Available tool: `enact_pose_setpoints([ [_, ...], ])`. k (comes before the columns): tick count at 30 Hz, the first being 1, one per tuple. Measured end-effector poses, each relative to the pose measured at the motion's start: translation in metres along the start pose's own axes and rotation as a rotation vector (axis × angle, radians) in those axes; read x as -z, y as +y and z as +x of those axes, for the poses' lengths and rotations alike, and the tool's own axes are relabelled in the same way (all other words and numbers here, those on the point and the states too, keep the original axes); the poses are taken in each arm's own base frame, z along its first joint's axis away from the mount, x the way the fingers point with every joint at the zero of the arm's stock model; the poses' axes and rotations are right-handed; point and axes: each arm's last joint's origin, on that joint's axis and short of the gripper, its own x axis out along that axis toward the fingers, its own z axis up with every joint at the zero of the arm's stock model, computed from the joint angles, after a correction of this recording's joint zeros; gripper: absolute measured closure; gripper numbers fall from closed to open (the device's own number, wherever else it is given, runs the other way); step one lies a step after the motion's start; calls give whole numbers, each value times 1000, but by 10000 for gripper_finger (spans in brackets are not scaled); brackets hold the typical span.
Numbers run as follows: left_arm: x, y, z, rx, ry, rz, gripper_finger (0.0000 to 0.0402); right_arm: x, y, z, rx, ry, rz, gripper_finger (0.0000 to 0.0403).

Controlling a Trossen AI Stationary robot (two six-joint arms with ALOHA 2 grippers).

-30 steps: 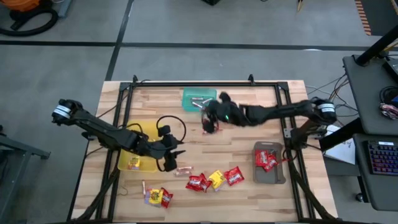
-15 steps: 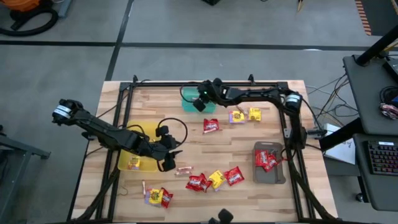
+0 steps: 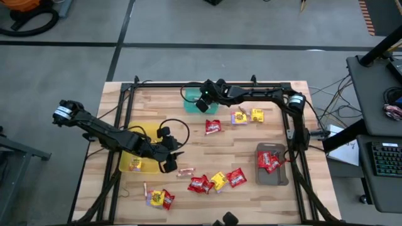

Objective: Sort candy
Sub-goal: Put the red candy into the black bin

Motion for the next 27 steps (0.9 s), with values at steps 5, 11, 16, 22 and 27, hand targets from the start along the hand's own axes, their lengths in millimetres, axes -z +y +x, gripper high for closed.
enact_pose_setpoints([
  [5,0,-1,-1,5,0,-27,251,-7,0,-31,-16,4,-24,296],
  [11,2,-6,-2,60,20,-65,251,-6,11,-80,-104,20,-103,294],
  [16,4,-14,-6,112,24,-114,251,5,28,-122,-185,-17,-178,297],
  [22,1,-29,-14,197,-46,-164,251,34,48,-168,-282,-59,-239,296],
  [27,-1,-37,-14,225,-91,-178,251,59,61,-196,-365,-82,-255,297],
])
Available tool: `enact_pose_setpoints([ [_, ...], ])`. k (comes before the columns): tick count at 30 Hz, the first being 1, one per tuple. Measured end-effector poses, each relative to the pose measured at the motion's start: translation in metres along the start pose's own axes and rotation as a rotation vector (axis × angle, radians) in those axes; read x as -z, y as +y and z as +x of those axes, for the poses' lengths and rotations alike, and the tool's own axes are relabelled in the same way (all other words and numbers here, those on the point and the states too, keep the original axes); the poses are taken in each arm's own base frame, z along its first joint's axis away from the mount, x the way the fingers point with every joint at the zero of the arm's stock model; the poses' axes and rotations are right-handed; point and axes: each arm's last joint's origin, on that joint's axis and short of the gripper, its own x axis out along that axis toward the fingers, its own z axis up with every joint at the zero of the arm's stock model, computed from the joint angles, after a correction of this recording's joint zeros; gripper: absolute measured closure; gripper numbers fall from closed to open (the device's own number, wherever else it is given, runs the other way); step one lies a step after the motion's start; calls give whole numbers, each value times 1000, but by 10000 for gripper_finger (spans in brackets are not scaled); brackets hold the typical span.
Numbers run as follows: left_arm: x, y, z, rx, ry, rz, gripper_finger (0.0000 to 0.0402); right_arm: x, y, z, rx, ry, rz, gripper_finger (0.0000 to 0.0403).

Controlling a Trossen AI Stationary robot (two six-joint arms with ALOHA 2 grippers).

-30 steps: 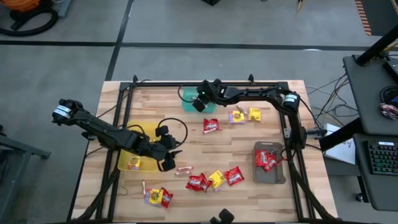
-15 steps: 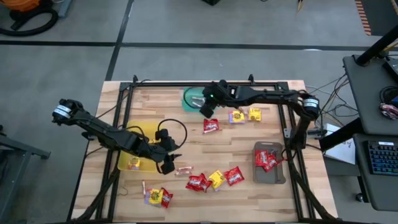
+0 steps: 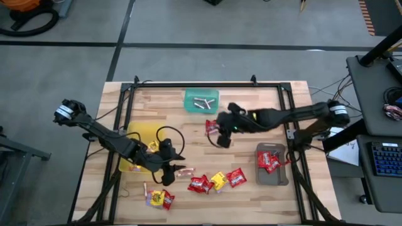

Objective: Sort candy
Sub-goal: Put the red candy into the black bin

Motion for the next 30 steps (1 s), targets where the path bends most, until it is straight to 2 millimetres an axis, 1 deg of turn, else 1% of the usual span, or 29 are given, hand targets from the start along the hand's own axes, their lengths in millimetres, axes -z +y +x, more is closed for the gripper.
enact_pose_setpoints([
  [6,7,-8,21,19,-20,6,251,24,27,-15,-79,13,-53,294],
  [14,22,-14,49,31,-19,28,251,55,54,-17,-138,75,-126,297],
  [18,31,-16,61,27,-14,31,251,68,60,-17,-149,106,-120,302],
  [21,37,-16,71,17,-18,31,251,73,63,-17,-157,120,-102,304],
  [25,42,-15,81,14,-33,22,251,75,63,-15,-138,123,-80,305],
  [30,41,-15,82,15,-48,43,251,75,61,-14,-56,94,-95,305],
])
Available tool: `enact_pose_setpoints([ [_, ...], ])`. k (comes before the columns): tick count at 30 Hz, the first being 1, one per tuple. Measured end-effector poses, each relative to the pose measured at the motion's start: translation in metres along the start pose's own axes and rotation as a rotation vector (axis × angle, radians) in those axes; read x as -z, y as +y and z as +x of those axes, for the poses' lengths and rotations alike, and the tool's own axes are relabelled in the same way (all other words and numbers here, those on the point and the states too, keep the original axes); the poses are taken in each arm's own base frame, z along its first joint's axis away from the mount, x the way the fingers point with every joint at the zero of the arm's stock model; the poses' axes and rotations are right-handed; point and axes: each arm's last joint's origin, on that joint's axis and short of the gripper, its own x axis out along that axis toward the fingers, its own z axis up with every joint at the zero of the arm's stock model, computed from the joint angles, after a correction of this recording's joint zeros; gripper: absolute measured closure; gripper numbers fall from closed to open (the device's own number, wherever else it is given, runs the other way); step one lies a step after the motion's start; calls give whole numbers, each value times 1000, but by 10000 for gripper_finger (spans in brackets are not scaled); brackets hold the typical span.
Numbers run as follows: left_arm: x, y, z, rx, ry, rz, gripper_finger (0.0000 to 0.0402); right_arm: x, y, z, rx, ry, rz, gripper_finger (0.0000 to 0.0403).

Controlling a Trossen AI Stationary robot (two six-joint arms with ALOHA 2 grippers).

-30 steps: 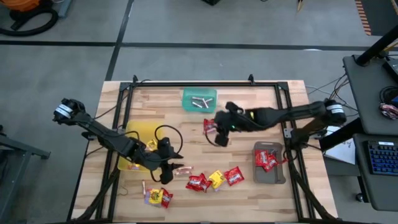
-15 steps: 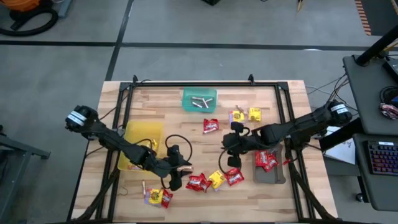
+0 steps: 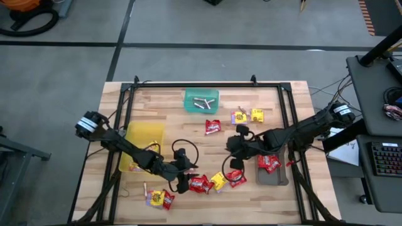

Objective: Sort candy
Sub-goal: Put the red candy into the black bin

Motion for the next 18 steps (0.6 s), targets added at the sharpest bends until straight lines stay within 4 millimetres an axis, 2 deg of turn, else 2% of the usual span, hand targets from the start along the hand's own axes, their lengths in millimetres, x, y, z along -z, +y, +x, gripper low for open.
enact_pose_setpoints([
  [10,0,5,-1,-26,26,35,251,-4,-8,-1,245,-94,12,305],
  [18,-5,14,-4,-67,59,70,251,-19,-28,13,208,-128,77,292],
])
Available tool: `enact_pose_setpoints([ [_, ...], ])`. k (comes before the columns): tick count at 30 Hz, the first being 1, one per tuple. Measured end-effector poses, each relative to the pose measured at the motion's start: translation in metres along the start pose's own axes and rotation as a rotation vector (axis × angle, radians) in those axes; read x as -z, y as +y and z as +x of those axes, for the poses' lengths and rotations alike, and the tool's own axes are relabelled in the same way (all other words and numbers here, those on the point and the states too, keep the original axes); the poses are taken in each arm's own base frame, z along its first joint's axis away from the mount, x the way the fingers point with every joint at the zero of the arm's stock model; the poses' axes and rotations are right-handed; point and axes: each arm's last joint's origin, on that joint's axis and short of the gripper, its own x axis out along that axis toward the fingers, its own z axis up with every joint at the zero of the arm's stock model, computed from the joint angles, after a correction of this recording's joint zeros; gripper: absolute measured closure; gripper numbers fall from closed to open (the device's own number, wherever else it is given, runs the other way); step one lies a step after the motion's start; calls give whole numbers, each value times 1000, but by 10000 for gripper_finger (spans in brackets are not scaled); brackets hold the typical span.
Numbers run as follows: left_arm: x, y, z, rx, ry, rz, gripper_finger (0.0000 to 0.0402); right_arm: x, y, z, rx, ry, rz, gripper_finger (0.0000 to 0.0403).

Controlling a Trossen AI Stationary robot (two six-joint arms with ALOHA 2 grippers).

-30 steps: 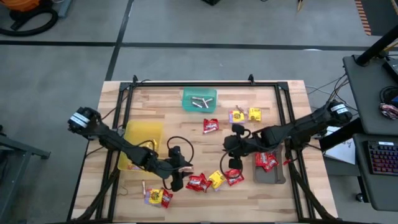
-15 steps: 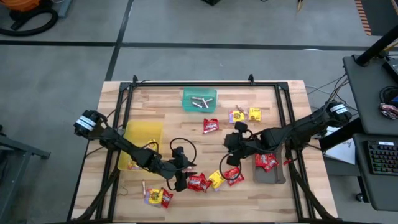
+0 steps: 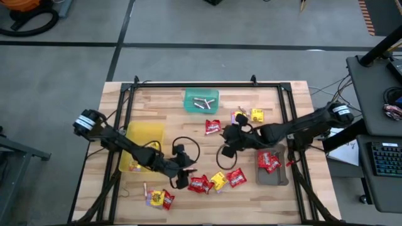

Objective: Sort candy
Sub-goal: Put the red candy into the black bin

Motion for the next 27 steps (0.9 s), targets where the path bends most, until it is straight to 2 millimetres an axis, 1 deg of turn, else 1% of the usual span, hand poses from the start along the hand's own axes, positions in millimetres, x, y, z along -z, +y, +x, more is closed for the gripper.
enact_pose_setpoints([
  [4,1,7,-4,-38,57,25,251,-5,-13,17,-43,15,12,266],
  [8,-4,16,-14,-126,61,78,251,-4,-28,41,-83,42,20,238],
  [13,-4,28,-22,-285,20,218,251,5,-48,77,-96,103,35,213],
  [16,-3,42,-25,-329,21,227,251,13,-58,93,-76,145,51,202],
  [20,-4,54,-28,-313,12,169,251,25,-64,107,-51,201,69,196],
  [25,-4,56,-30,-255,-68,107,251,42,-69,124,-24,254,77,195],
  [27,-5,55,-31,-241,-103,83,251,45,-71,131,-12,252,103,195],
])
